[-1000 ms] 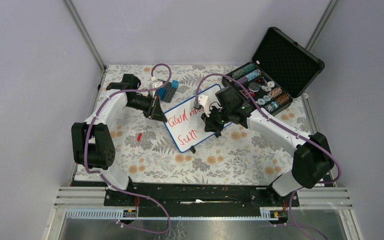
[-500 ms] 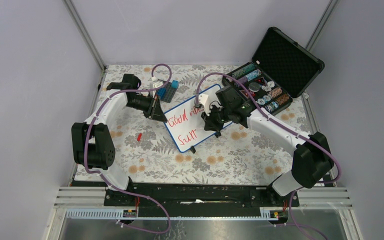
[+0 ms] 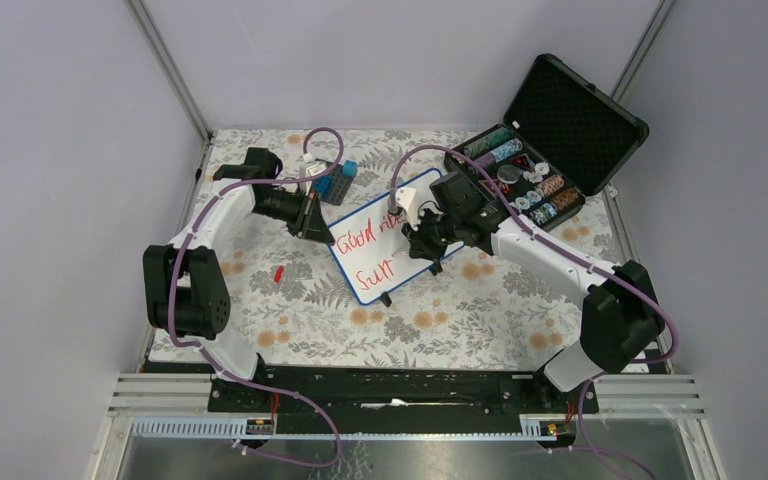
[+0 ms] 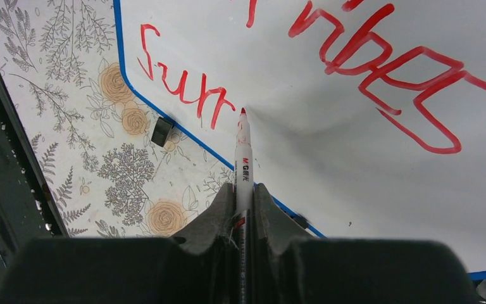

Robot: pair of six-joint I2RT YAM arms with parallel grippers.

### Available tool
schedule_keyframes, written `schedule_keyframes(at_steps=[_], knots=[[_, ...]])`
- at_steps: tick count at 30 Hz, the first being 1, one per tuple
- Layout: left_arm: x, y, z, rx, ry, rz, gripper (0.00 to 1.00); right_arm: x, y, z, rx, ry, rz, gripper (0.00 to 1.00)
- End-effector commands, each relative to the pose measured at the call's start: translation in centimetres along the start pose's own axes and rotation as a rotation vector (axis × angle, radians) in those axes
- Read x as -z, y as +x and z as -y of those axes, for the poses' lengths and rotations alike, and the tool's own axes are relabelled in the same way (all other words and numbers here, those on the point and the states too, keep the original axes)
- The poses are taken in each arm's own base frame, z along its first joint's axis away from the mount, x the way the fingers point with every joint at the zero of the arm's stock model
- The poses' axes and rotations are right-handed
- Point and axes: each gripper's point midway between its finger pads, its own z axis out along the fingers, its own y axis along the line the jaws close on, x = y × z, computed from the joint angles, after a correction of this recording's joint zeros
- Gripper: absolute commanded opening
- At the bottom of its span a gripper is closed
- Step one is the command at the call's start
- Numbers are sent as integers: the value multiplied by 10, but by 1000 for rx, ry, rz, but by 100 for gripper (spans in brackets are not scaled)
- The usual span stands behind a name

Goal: Write a sentence on the whiteboard

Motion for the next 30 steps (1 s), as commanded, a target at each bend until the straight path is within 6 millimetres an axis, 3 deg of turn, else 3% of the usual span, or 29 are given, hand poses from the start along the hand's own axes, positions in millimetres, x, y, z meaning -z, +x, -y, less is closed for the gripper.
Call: schedule_keyframes(at_steps=[1, 16, 22, 30], knots=[[-5, 3, 0, -36, -15, -23, 0, 0, 1, 9, 8, 37, 0, 0], [-6, 4, 0, -32, -9, -26, 0, 5, 13, 7, -1, 35, -18, 0], [-6, 3, 0, -34, -8, -23, 0, 7, 5, 18, -15, 65, 0, 0], [-7, 2, -2, -33, -9, -25, 0, 0, -3, 17, -30, 38, 19, 0]])
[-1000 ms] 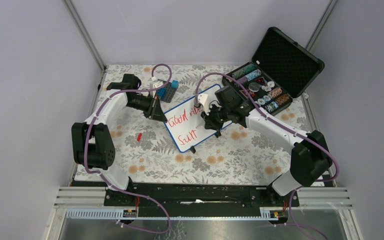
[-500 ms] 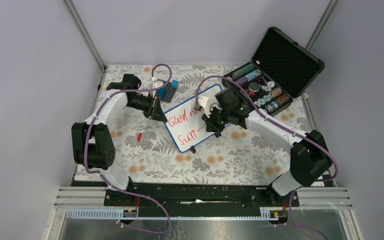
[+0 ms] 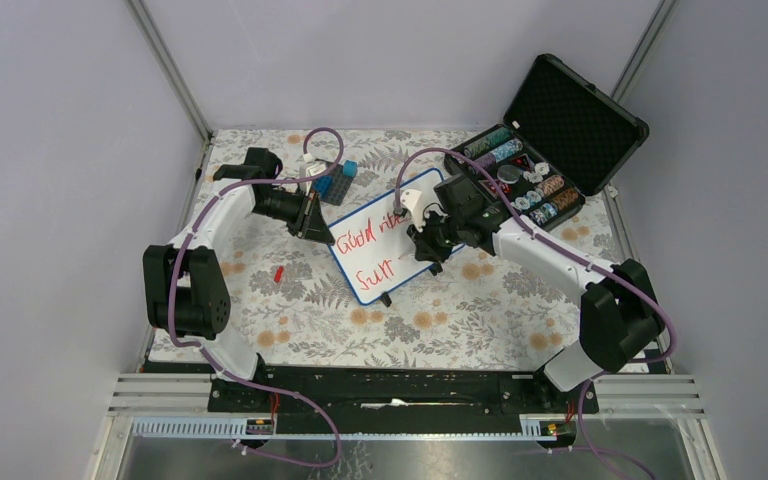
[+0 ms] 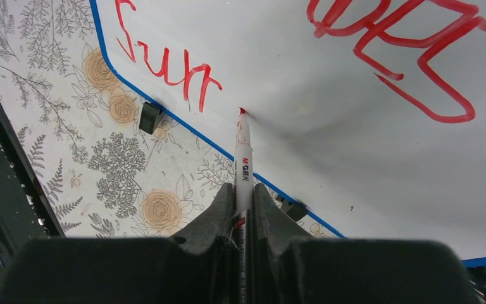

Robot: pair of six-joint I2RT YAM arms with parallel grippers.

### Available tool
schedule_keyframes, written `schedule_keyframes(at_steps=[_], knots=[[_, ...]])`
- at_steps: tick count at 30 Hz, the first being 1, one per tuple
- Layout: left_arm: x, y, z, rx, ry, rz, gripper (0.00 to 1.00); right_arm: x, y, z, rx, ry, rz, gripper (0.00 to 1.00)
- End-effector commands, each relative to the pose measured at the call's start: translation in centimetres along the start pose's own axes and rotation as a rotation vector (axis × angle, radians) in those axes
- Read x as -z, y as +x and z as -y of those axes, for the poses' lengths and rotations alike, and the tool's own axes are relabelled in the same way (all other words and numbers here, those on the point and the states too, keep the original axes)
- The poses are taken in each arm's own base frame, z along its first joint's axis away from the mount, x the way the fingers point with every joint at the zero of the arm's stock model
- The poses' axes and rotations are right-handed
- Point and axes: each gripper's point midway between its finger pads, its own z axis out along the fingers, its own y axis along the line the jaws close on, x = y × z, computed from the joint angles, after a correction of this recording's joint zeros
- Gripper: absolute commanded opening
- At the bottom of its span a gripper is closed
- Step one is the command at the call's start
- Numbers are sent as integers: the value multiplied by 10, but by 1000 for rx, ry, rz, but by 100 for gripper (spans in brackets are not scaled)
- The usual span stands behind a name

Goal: Write a sentence on the whiteboard

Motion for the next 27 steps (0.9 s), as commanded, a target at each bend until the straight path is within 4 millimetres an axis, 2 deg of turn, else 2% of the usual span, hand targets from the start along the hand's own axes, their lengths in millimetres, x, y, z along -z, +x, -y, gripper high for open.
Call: schedule_keyframes(at_steps=[1, 5, 11, 27], knots=[[-7, 2, -1, -32, -9, -24, 0, 1, -24, 8, 3, 12, 59, 0], [-7, 3, -2, -32, -10, -26, 0, -2, -28, 5, 5, -4, 63, 0], [-7, 3, -2, -33, -11, -27, 0, -8, -23, -4, 13, -25, 45, 0], [-8, 4, -2, -29, -10, -29, 0, -11, 7, -14, 21, -37, -11, 0]])
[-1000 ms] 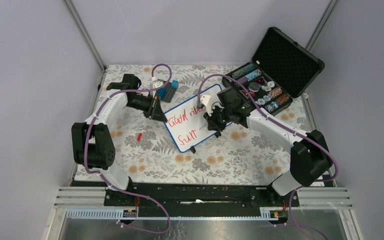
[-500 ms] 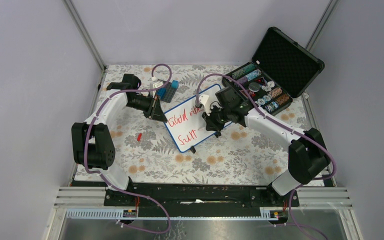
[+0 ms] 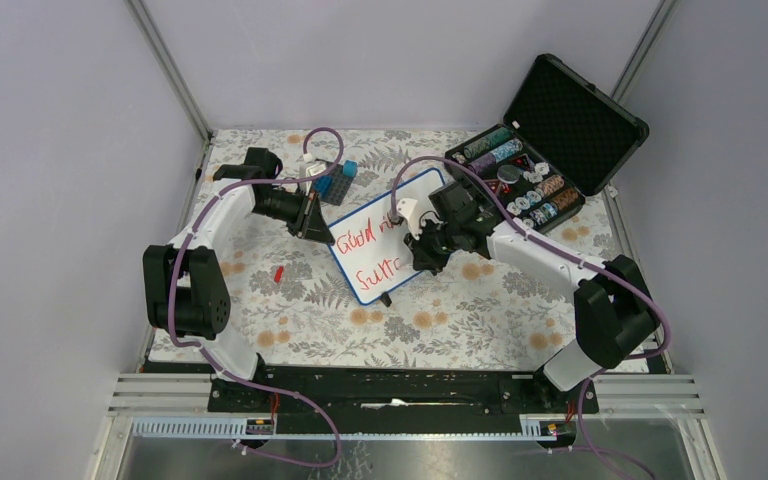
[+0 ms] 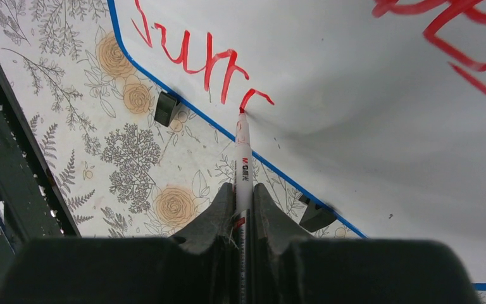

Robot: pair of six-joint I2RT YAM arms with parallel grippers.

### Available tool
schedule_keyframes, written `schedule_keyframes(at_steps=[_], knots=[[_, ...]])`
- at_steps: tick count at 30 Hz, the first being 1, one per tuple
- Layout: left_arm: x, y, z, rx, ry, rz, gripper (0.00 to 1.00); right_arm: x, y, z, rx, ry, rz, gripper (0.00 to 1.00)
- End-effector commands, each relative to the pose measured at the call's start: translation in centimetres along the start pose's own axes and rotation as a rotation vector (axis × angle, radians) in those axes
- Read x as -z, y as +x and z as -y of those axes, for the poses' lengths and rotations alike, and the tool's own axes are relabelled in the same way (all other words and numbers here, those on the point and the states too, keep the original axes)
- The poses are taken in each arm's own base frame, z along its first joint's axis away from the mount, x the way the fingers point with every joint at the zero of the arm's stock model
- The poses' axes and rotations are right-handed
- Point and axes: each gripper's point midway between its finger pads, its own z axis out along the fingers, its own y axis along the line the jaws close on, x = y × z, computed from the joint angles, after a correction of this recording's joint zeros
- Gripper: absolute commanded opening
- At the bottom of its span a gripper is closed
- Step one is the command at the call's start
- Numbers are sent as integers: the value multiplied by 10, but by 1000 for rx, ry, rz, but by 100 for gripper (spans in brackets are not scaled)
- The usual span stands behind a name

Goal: Write a sentence on the whiteboard

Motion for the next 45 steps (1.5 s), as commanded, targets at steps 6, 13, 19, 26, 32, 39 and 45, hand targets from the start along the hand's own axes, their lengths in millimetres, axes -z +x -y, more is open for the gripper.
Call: schedule_keyframes(at_steps=[6, 13, 19, 26, 32, 39, 45], knots=[[-8, 2, -1, -29, -7, -27, 0, 10, -2, 9, 48, 67, 19, 0], [-8, 2, 0, -32, -11, -29, 0, 23, -14, 28, 51, 119, 46, 0], [-8, 3, 0, -31, -9, -32, 0, 23, -28, 29, 48, 103, 73, 0], [-8, 3, 0, -35, -13, -31, 0, 20, -36, 22, 34, 67, 91, 0], [-8, 3, 0, -33, -11, -32, 0, 31, -31, 8, 52, 24, 99, 0], [-8, 3, 1, -35, -10, -31, 0, 35, -14, 7, 43, 26, 76, 0], [-7, 3, 1, -37, -13, -31, 0, 29, -6, 21, 35, 70, 47, 0]])
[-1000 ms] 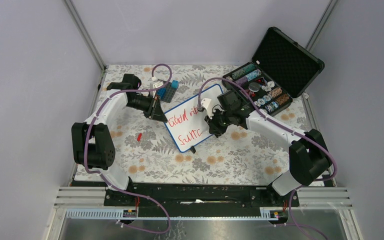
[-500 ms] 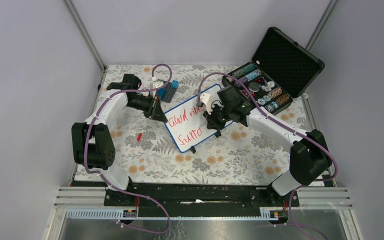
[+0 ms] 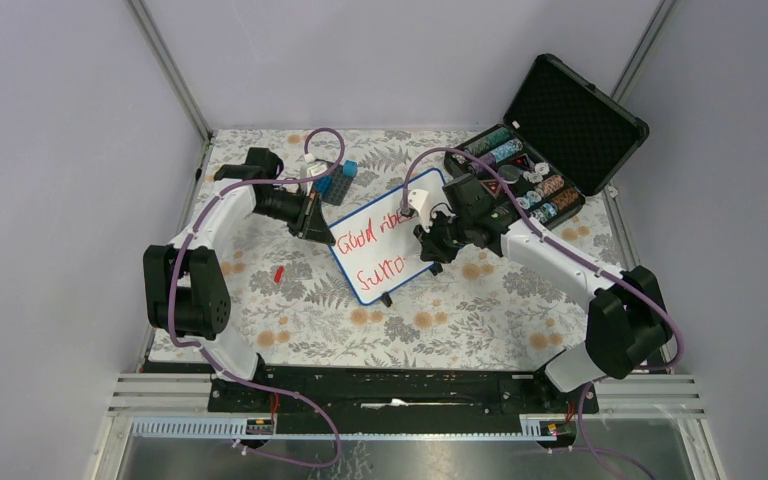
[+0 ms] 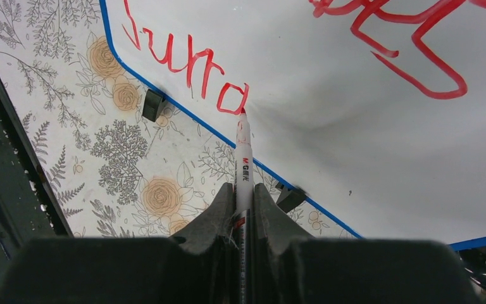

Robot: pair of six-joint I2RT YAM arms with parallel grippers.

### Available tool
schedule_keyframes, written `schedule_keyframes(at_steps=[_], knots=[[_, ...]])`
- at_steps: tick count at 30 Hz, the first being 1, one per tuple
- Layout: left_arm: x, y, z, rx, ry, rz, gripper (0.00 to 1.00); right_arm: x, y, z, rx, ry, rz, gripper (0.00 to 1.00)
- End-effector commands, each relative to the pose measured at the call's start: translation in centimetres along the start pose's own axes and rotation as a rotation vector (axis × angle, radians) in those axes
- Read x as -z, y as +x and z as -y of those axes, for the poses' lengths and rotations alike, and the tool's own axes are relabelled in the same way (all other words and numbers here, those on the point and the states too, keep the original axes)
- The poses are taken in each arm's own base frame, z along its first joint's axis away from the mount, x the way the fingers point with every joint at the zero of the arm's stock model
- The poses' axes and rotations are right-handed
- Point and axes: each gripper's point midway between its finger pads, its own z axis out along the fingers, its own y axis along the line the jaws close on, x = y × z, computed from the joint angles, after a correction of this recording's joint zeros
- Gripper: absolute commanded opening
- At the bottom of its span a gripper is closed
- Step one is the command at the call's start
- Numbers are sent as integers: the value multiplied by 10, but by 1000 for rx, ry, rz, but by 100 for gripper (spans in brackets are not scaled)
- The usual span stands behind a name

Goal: Write a sentence on the whiteboard

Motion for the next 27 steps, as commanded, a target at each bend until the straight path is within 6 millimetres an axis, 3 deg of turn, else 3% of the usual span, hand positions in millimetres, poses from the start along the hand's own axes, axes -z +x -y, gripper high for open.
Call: schedule_keyframes(at_steps=[1, 14, 27], knots=[[-6, 3, 0, -33, -12, -26, 0, 2, -2, 10, 12, 34, 6, 0], [-7, 4, -2, -30, -15, -31, 0, -7, -11, 22, 9, 51, 16, 0], [-8, 5, -3, -24, -13, -35, 0, 5, -6, 35, -19, 77, 31, 0]])
